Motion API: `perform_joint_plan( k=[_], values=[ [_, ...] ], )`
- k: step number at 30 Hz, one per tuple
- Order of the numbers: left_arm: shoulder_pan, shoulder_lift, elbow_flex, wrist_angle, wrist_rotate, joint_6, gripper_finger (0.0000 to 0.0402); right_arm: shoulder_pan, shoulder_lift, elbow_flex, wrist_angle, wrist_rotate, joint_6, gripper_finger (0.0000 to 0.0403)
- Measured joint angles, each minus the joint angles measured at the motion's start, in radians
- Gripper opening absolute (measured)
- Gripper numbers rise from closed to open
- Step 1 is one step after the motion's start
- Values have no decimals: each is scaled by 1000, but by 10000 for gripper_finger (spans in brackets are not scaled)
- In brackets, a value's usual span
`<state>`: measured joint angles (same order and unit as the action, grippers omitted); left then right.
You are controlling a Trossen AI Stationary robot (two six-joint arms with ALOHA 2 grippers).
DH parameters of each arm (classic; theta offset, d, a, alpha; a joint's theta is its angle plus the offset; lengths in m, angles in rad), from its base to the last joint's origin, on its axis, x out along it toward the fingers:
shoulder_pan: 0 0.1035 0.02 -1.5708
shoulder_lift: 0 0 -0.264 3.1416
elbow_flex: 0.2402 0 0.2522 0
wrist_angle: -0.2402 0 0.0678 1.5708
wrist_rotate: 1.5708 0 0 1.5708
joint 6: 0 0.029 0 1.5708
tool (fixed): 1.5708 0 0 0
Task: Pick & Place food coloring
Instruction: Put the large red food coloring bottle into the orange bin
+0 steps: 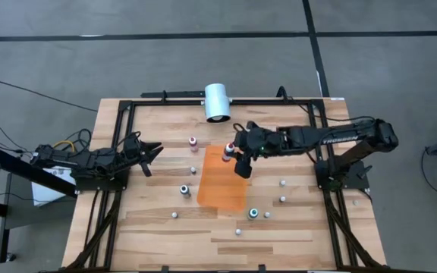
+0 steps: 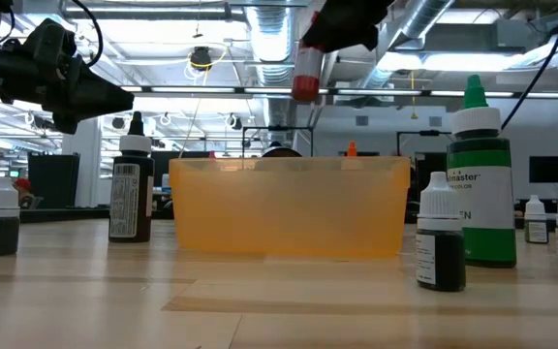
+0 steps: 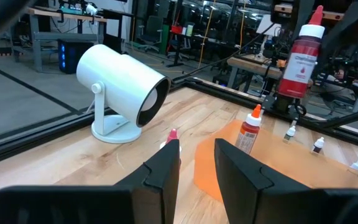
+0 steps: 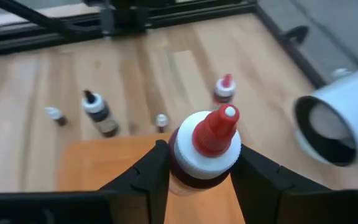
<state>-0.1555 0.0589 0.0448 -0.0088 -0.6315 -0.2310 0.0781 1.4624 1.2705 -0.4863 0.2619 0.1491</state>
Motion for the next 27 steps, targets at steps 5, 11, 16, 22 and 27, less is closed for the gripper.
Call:
perform_joint_plan(
  k=[5, 11, 16, 22, 27],
  values=[
    [0, 0, 0, 0, 0, 0, 93, 38, 9, 0, -36, 58, 99, 148],
    [0, 0, 0, 1, 3, -7, 93, 71, 105, 3, -36, 128, 208, 142],
    [0, 1, 0, 0, 55, -6, 93, 94, 208, -1, -48, 192, 274, 149],
    [0, 13, 0, -5, 157, -6, 93, 98, 307, 0, 4, 283, 304, 148],
    [0, 13, 0, -7, 203, -4, 93, 96, 362, 0, -8, 315, 341, 144]
  ],
)
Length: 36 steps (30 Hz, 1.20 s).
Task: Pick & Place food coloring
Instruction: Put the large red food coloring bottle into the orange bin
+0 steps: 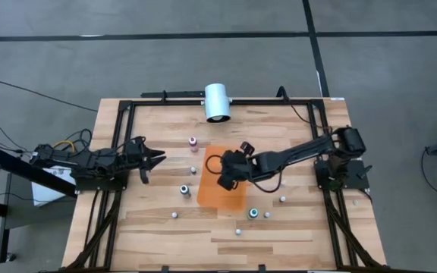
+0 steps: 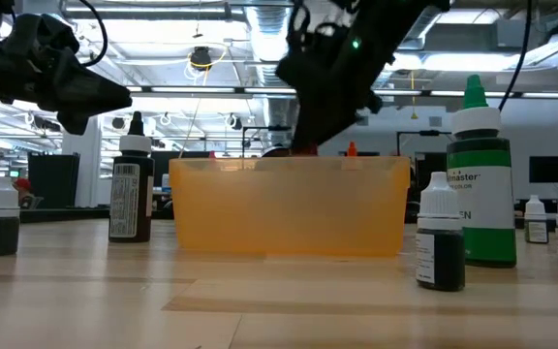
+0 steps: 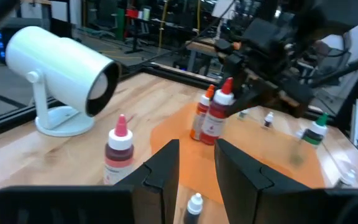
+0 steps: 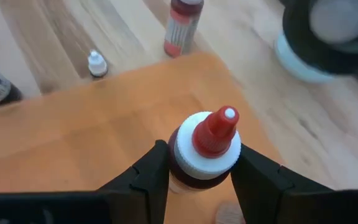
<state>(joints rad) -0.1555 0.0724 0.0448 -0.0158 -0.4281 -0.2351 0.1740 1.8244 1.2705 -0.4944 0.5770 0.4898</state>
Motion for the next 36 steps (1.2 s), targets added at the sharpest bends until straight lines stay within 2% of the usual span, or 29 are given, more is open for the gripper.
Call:
perform_joint_plan(
  k=[11, 23, 36],
  values=[
    [0, 0, 0, -1, 5, 2, 93, -33, 7, 0, -79, 53, 0, 151],
    [0, 0, 0, -1, 5, 2, 93, -72, 15, 0, -99, 23, -53, 163],
    [0, 0, 0, -1, 4, 3, 93, -72, 15, 0, -96, -10, -54, 156]
  ],
)
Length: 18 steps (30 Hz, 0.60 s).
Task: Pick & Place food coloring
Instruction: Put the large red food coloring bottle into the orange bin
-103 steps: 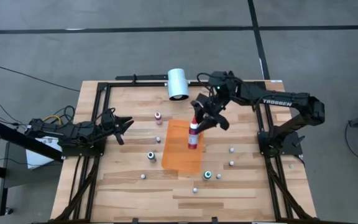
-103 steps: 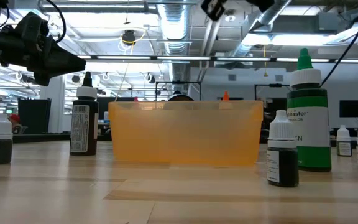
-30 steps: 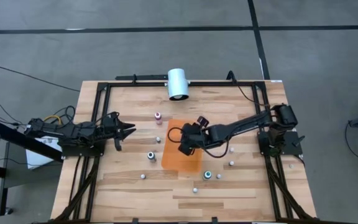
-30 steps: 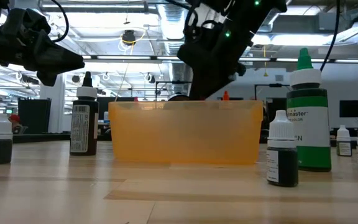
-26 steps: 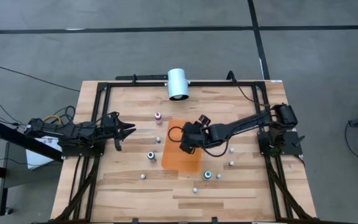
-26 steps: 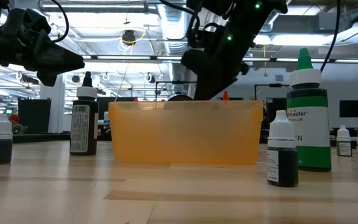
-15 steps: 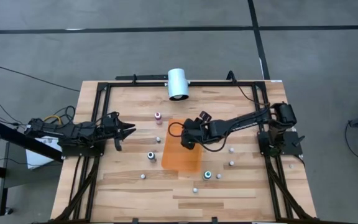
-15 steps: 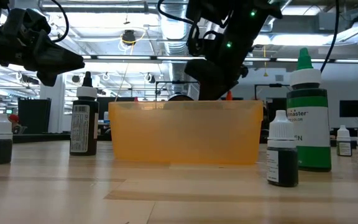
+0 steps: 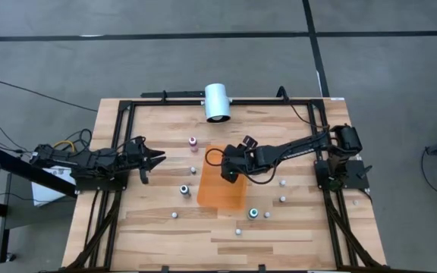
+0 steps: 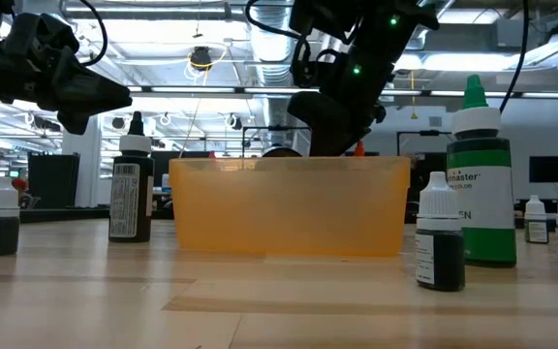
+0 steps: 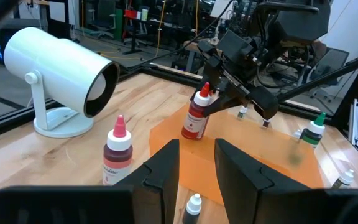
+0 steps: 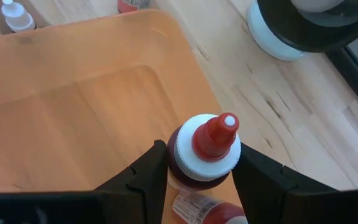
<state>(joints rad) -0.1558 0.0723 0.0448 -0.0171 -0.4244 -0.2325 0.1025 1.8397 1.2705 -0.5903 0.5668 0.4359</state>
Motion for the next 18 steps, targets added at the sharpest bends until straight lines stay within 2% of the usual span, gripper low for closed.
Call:
perform_joint_plan(
  k=[18],
  values=[
    [0, 0, 0, 0, 0, 0, 93, 1, 0, 0, 0, -21, 0, 167]
  ],
)
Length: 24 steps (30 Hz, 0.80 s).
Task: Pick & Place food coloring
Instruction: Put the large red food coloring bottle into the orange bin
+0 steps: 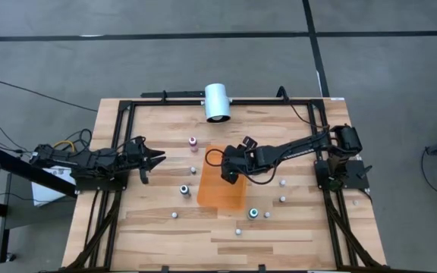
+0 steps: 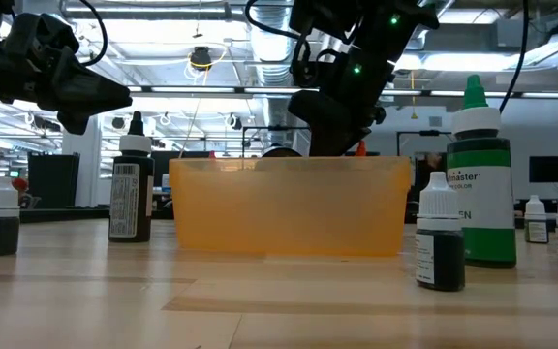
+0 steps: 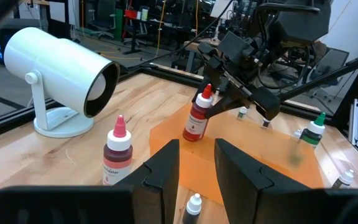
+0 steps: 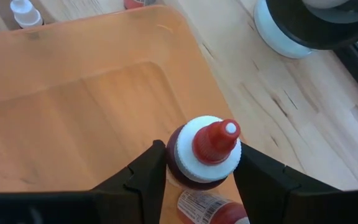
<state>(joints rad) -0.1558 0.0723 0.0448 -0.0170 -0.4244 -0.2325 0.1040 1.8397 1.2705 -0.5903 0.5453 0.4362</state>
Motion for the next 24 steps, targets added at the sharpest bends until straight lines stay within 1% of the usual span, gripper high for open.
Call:
perform_joint_plan(
  k=[13, 21, 24],
  values=[
    [0, 0, 0, 0, 0, 0, 93, 0, 0, 0, 0, -5, -2, 200],
    [0, 0, 0, 0, 0, 0, 93, 0, 0, 0, 0, -4, -2, 202],
    [0, 0, 0, 0, 0, 0, 93, 0, 0, 0, 16, -10, -43, 198]
  ],
)
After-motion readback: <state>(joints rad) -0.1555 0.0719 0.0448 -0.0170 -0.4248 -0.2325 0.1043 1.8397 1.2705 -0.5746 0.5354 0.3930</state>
